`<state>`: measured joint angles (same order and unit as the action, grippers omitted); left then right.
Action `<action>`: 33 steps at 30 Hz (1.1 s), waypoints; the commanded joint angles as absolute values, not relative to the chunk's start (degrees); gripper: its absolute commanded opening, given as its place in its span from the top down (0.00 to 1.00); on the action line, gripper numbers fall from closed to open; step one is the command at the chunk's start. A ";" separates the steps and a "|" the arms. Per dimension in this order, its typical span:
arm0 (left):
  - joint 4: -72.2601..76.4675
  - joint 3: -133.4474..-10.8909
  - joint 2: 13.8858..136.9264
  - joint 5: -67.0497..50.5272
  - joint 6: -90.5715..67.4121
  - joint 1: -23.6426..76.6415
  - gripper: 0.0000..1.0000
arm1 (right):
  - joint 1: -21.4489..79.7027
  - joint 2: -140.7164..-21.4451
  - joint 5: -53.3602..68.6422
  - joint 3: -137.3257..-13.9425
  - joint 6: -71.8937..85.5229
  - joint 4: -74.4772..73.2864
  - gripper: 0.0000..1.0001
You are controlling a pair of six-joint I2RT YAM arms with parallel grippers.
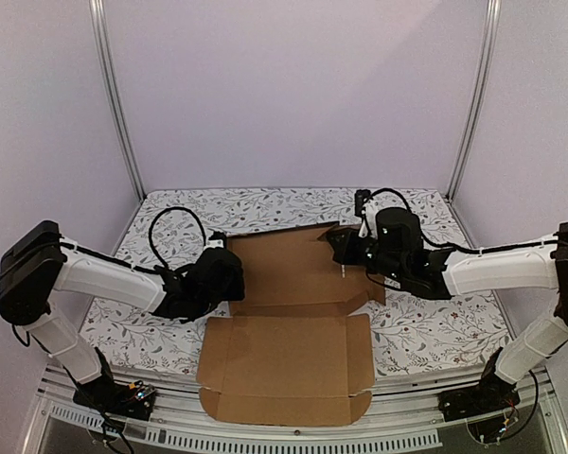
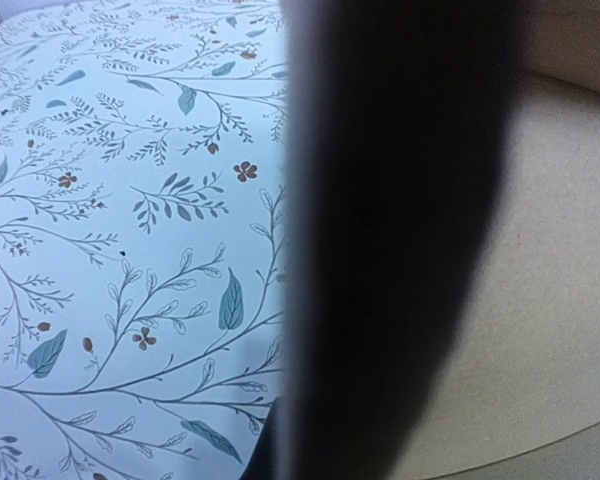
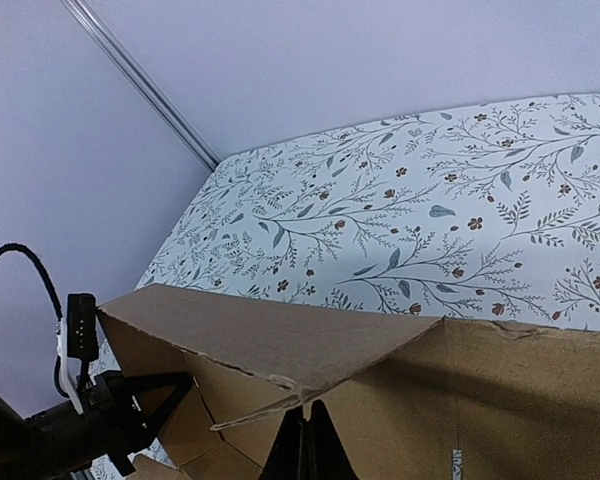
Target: Fold the paper box
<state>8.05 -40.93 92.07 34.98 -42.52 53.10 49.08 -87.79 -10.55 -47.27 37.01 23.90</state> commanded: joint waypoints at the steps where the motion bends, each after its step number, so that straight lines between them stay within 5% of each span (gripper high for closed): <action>1: 6.56 -42.86 90.21 33.71 -42.43 53.90 1.00 | 49.47 -83.66 -8.53 -46.18 35.37 22.45 1.00; 23: 10.79 -37.84 81.20 21.72 -46.92 43.78 1.00 | 49.89 -57.39 2.91 -41.72 23.44 -4.05 1.00; 33: 15.55 -34.49 76.50 13.04 -51.59 40.58 1.00 | 50.00 -46.24 8.77 -34.68 23.01 -1.38 1.00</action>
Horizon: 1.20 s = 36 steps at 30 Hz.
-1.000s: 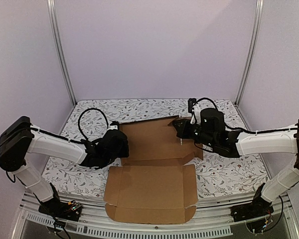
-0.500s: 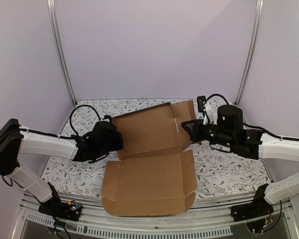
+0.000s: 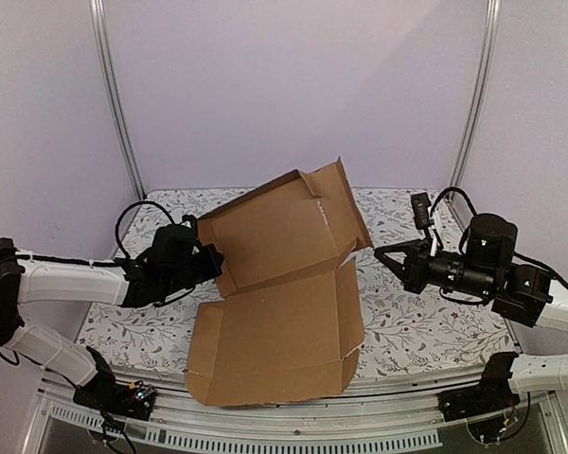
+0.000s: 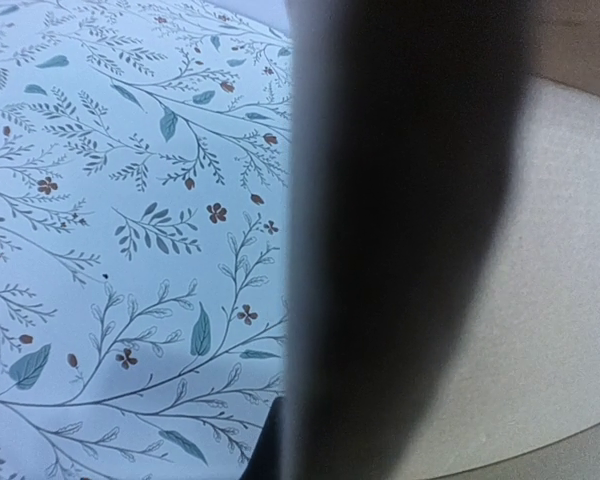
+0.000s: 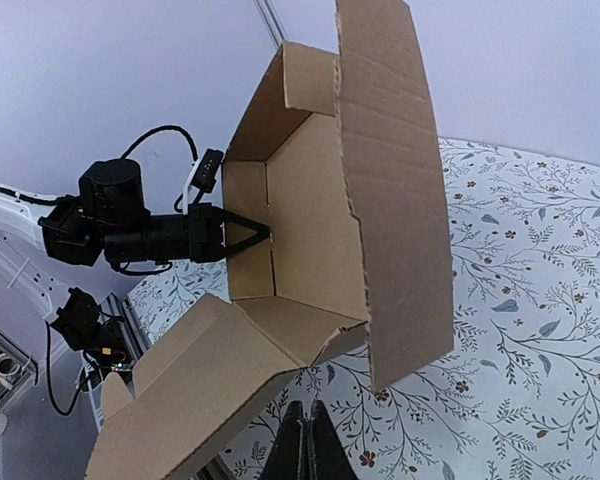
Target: Fold the paper box
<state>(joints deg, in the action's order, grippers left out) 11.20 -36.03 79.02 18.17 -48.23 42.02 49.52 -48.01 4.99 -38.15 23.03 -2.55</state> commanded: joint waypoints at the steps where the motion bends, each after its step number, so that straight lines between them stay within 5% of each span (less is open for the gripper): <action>1: 15.99 -34.21 75.93 12.33 -52.05 40.48 1.00 | 50.18 -46.00 9.39 -33.81 23.52 0.20 1.00; 18: 16.23 -32.54 69.59 7.42 -54.82 40.43 1.00 | 57.42 -58.22 4.24 -34.34 28.29 28.88 1.00; 36: 16.55 -31.29 67.03 6.49 -54.38 40.43 1.00 | 59.02 -63.28 2.00 -38.76 26.22 33.49 1.00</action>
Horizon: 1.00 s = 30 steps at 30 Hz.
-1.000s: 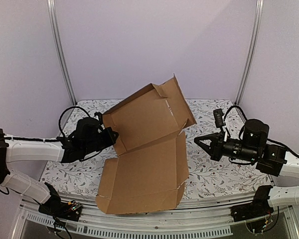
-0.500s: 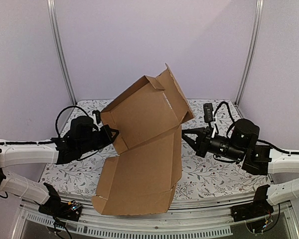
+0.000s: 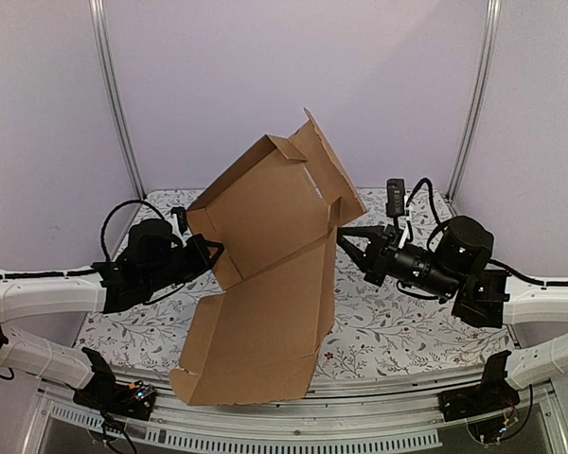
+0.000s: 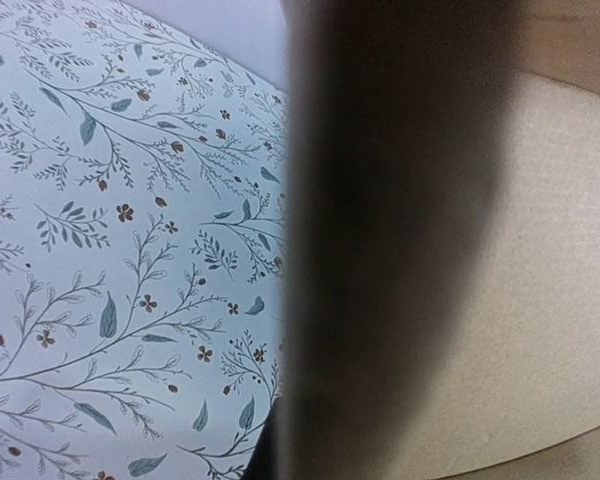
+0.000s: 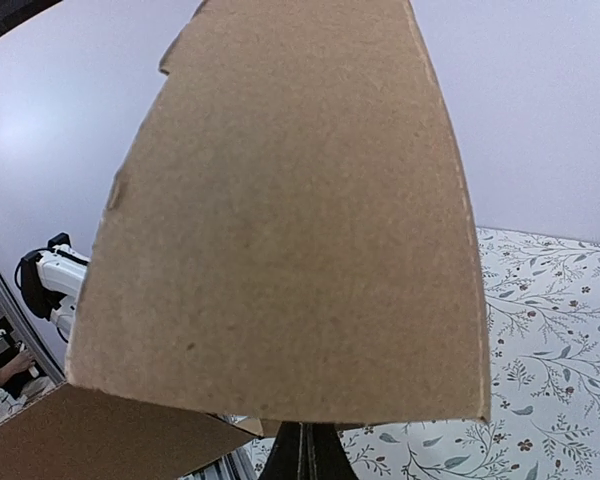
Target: Fold the paper box
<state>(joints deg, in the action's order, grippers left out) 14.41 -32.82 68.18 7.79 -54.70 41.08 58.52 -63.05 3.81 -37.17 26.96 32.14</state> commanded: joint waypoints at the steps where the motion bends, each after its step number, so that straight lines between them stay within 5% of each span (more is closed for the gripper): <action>1: 16.68 -31.20 66.91 6.47 -54.25 40.43 1.00 | 59.05 -63.08 1.72 -38.68 26.12 33.49 1.00; 20: 17.52 -31.50 66.49 4.58 -54.98 40.43 1.00 | 59.55 -67.49 0.74 -39.77 25.76 32.78 1.00; 30: 15.33 -33.86 66.75 4.40 -52.52 40.35 1.00 | 60.47 -67.90 0.50 -41.24 22.92 20.56 1.00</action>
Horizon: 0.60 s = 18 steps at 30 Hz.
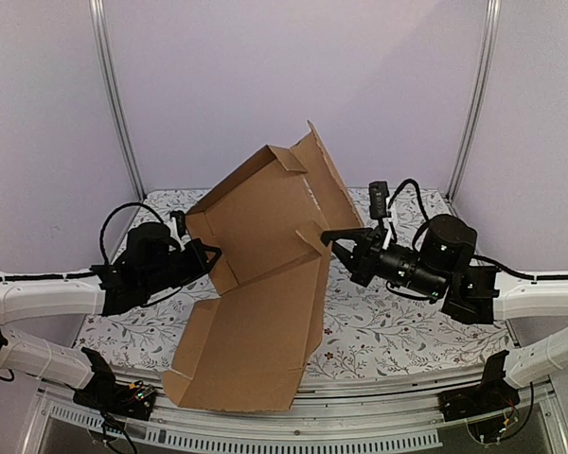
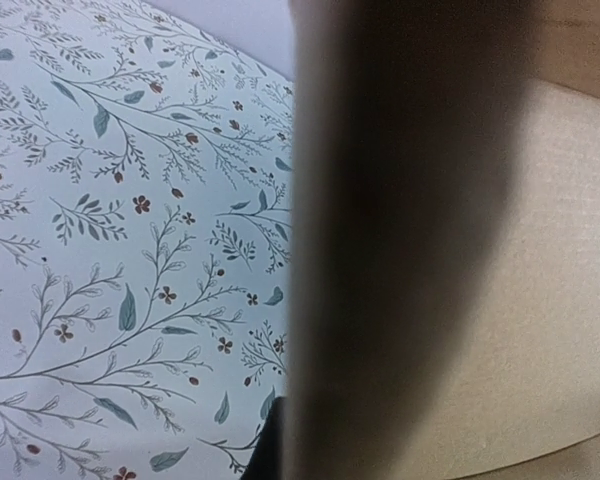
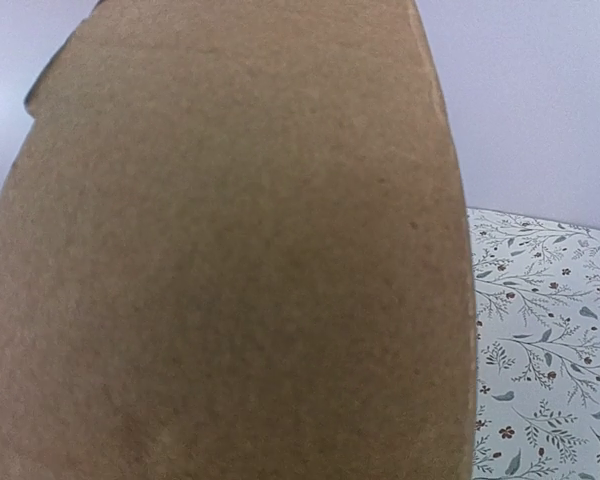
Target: Fold the paper box
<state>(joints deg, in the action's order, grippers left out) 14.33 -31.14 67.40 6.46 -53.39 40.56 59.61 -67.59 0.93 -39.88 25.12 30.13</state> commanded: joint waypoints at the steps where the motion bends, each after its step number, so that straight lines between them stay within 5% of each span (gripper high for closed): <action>1: 15.23 -34.17 66.93 4.25 -52.22 40.34 1.00 | 60.55 -67.62 0.33 -41.38 22.30 18.86 1.00; 18: 13.82 -37.18 69.24 3.86 -49.98 39.62 1.00 | 60.59 -62.31 -3.26 -40.87 18.87 7.43 1.00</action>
